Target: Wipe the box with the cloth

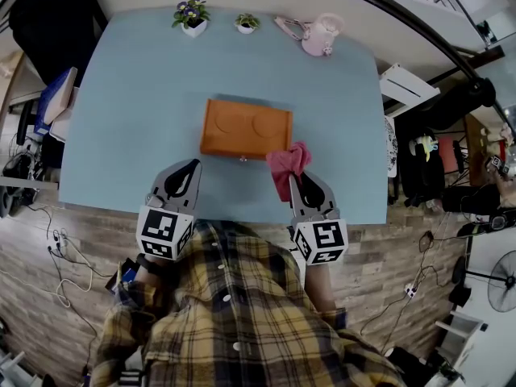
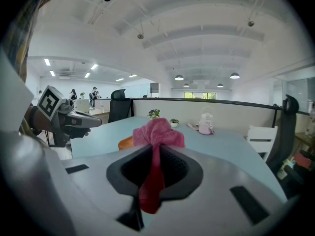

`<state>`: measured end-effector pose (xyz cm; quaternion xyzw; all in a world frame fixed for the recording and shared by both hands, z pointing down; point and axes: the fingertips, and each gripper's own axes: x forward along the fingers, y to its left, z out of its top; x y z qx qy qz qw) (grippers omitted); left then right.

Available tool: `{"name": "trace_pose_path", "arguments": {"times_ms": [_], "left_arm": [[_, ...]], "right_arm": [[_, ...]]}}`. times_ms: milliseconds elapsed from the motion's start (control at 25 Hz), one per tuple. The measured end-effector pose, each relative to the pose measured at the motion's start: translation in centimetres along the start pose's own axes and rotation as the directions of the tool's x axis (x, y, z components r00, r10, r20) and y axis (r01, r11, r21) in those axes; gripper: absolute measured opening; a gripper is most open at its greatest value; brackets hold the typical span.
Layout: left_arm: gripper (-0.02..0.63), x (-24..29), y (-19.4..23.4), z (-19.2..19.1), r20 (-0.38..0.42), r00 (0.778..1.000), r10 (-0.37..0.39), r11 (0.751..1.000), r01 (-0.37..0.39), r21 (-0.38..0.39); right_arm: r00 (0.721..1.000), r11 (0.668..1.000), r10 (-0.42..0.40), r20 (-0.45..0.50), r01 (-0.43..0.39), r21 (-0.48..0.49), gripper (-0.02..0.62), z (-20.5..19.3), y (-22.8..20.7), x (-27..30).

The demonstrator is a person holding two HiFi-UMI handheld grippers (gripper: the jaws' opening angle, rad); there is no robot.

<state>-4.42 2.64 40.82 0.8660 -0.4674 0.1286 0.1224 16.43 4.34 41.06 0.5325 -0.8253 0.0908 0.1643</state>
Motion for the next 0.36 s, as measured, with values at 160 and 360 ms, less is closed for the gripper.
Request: {"name": "trace_pose_path", "arguments": {"times_ms": [160,360], "left_arm": [[-0.009,0.22,0.13,-0.09,-0.003,1.000,-0.006,1.000,0.006,0.000],[-0.009,0.80,0.28,-0.21,-0.009,1.000,-0.014,1.000,0.014,0.001]], "right_arm": [[1.000,1.000,-0.006,-0.007,0.006,0.004,0.049,-0.20,0.01,0.11],[1.000,1.000,-0.014,-0.016,0.014,0.007,0.049,-0.34,-0.32,0.35]]}}
